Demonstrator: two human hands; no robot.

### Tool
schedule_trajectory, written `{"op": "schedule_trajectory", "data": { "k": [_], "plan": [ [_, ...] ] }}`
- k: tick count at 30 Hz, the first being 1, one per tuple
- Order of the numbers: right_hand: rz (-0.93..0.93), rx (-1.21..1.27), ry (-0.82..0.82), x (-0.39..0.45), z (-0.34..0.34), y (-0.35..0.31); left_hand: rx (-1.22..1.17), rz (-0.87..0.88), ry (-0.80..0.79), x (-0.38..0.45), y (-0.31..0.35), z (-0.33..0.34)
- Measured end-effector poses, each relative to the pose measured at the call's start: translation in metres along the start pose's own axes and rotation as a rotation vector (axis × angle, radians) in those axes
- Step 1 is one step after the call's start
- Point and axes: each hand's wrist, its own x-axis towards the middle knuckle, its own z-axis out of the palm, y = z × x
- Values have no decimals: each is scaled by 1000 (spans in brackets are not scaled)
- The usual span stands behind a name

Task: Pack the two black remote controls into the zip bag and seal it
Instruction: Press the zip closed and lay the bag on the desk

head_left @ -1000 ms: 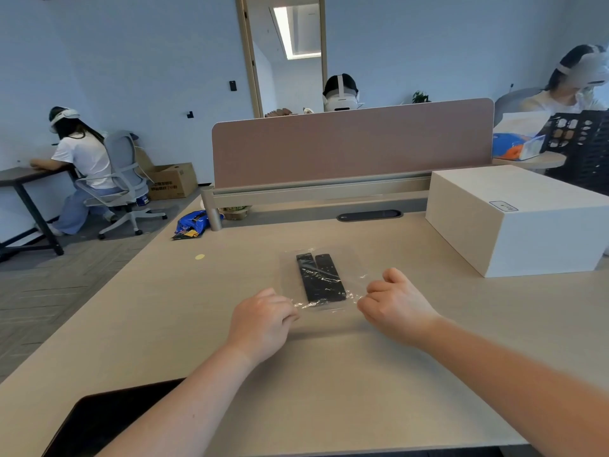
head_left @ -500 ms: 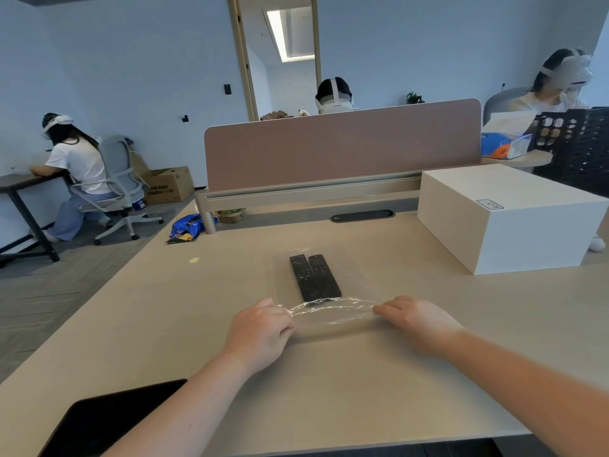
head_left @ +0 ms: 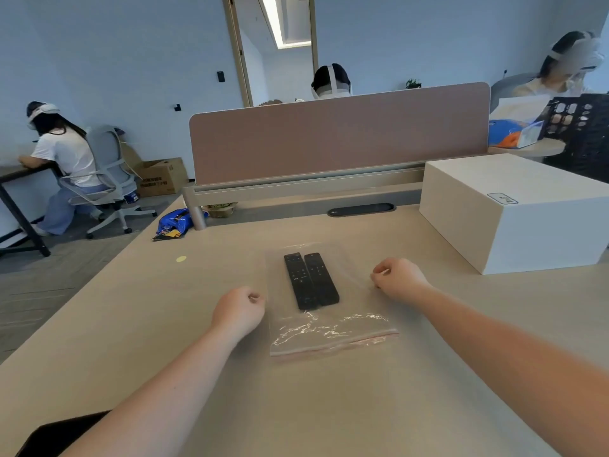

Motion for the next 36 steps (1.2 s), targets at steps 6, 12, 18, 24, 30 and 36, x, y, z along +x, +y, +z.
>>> {"op": "schedule_trajectory", "data": {
  "k": [6,12,18,24,30,36],
  "plan": [
    [36,27,-43,35,16,-20,-89,-145,-18,41,27,25],
    [62,21,-52,58,29,-24,-245,-229,60,61,32,46],
    [44,-60,26,72,33,-16,-265,-76,81,71,38,61],
    [64,-80,157,99,2,9,-269,58,121,85,63,88],
    [135,-156,237,137,-33,35,-302,154,83,110,112,125],
    [161,-352,382,163,-57,54,-300,227,62,139,154,156]
  ]
}}
